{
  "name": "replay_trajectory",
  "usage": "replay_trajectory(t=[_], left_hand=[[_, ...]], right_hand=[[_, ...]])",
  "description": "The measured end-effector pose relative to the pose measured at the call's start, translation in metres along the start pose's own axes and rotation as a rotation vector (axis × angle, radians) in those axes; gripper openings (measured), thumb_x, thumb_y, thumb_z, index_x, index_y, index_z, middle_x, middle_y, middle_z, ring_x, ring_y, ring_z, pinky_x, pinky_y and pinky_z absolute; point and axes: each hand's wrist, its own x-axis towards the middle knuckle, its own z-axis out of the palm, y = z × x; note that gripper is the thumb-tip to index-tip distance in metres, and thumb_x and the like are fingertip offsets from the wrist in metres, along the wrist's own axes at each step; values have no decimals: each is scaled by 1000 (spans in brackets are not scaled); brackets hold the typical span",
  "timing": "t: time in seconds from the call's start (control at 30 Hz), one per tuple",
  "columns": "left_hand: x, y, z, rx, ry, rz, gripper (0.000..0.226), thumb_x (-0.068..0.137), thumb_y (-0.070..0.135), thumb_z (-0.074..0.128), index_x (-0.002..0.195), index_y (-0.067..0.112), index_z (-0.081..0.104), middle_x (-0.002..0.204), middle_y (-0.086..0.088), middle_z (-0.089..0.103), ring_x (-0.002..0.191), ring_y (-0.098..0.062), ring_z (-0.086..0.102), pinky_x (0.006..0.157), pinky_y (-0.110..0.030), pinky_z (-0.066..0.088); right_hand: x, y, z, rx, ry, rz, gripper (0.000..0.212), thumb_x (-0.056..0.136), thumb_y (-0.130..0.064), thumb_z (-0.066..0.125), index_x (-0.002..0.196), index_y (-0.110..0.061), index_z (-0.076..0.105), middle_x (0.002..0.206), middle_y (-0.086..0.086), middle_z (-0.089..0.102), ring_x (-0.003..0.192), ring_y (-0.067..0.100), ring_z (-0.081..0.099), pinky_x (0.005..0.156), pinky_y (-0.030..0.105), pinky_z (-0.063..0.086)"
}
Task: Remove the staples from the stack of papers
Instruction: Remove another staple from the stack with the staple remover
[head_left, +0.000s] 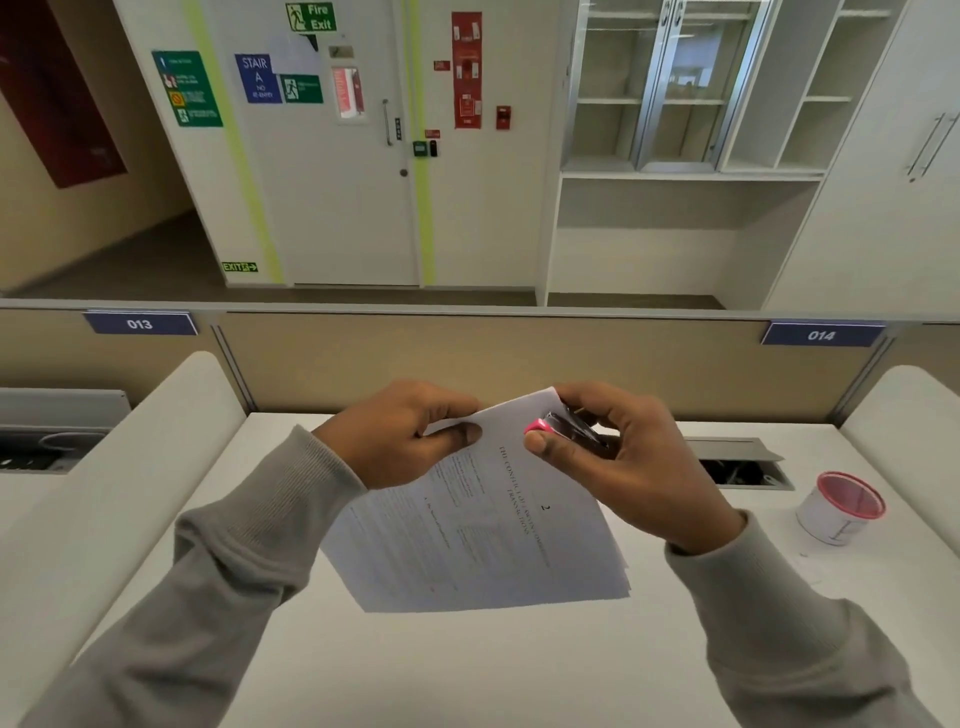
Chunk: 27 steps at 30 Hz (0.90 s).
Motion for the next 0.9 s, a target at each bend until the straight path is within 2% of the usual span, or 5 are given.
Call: replay_trajectory(t=[0.1,0.4,0.53,0.67,0.9], left_hand=[[0,5,0,51,-60,-8,27,101,34,50,117,27,70,101,10,73,86,-11,64,70,-31,52],[3,22,-2,151,-198,-106,23,103,32,51,117,31,69,108,10,70,94,-11,60,86,-41,54],[5,31,-4,149,-230,-119,25,103,29,51,121,27,69,111,9,70,96,-11,61,87,-34,53],[7,36,-4,190,-243,-130,27,104,28,50,125,26,67,109,10,67,94,-9,57,77,-17,46],[10,43,-6,230,-300,-172,30,104,31,49,130,27,64,119,8,65,101,-12,57,90,-29,49]], right_hand=[[1,-2,-9,-54,-117,30,22,86,-39,74,103,-24,72,94,-7,72,90,21,66,73,45,57],[17,-20,-29,-309,-460,128,28,81,-46,75,102,-27,74,92,-13,73,83,12,62,74,34,57],[23,-24,-32,-369,-517,144,33,81,-46,74,106,-25,75,93,-15,73,83,11,66,72,27,57],[27,-26,-34,-393,-553,163,31,80,-44,77,105,-26,76,93,-15,74,79,10,69,71,31,61],[32,-28,-35,-426,-616,165,25,79,-42,79,100,-28,77,79,-11,74,65,12,70,64,24,59]])
